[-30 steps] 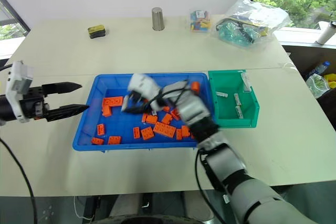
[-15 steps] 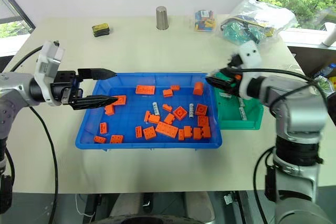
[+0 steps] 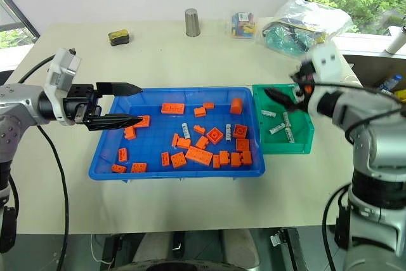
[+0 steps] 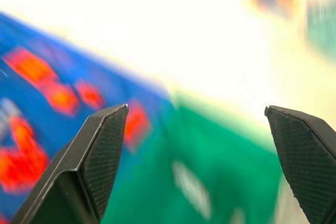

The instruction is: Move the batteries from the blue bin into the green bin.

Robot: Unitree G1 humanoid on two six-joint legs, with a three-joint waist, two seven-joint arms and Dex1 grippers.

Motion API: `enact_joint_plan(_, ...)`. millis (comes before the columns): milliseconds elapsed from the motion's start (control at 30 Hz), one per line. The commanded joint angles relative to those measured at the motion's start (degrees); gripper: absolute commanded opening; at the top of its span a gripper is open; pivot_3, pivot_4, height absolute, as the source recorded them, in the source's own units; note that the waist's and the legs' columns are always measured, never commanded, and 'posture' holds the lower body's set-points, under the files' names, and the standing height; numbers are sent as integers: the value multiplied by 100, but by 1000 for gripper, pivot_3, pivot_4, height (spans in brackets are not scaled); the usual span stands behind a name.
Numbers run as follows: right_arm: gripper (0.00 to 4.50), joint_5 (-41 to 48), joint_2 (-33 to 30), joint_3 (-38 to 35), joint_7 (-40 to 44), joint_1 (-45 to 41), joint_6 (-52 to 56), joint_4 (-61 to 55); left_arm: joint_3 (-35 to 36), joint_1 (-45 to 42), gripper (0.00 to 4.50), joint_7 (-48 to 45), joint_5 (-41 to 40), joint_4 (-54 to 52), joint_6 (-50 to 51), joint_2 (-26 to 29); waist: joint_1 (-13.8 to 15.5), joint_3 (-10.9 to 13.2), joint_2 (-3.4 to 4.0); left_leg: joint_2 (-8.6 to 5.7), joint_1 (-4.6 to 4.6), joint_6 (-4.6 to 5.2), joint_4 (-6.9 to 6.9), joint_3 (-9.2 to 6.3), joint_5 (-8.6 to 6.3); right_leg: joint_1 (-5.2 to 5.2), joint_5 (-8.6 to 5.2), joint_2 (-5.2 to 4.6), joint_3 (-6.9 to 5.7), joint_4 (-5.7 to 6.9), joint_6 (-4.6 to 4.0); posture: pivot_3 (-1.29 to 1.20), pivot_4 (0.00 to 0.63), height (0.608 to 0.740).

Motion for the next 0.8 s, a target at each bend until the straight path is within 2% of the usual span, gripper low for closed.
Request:
enact_joint_plan(33,4360,465,373,568,32,-201,97,-222,183,-58,4500,37,-7,-63,-30,110,22,0,-1,0,-2,0,-1,0,0,-1,0,-1,0,-2,0,0,150,740)
enact_joint_plan(133,4360,305,761,1526,-39,-248,-261,-46,196,-8,4500,53,32,-40,-56,120,23,0,0,-1,-9,0,1,2,0,-4,0,-4,0,-6,0,0,150,740)
enact_joint_plan(367,4360,-463,1924,3113,-600,-509,-1054,1375,249,97,4500,120,171,38,-148,178,19,-1,-2,-1,-8,0,17,3,0,-4,2,-5,-1,6,-2,0,150,740)
enact_joint_plan(533,4360,-862,2293,3440,-788,-631,-1497,2128,334,190,4500,222,114,-79,-125,183,28,-1,-3,-1,-10,-1,18,2,1,-8,2,-5,-4,12,-2,0,150,740)
enact_joint_plan(667,4360,-1081,2202,3727,-638,-521,-1669,2261,433,275,4500,307,65,-173,-92,199,22,-2,-4,-4,-10,-1,19,3,1,-7,2,-10,-5,11,-2,0,150,740)
enact_joint_plan(800,4360,-1068,2170,3542,-599,-449,-1662,2405,538,379,4500,394,48,-248,-75,211,20,-2,-4,1,-8,-1,18,0,1,-8,3,-8,-5,16,-3,0,150,740)
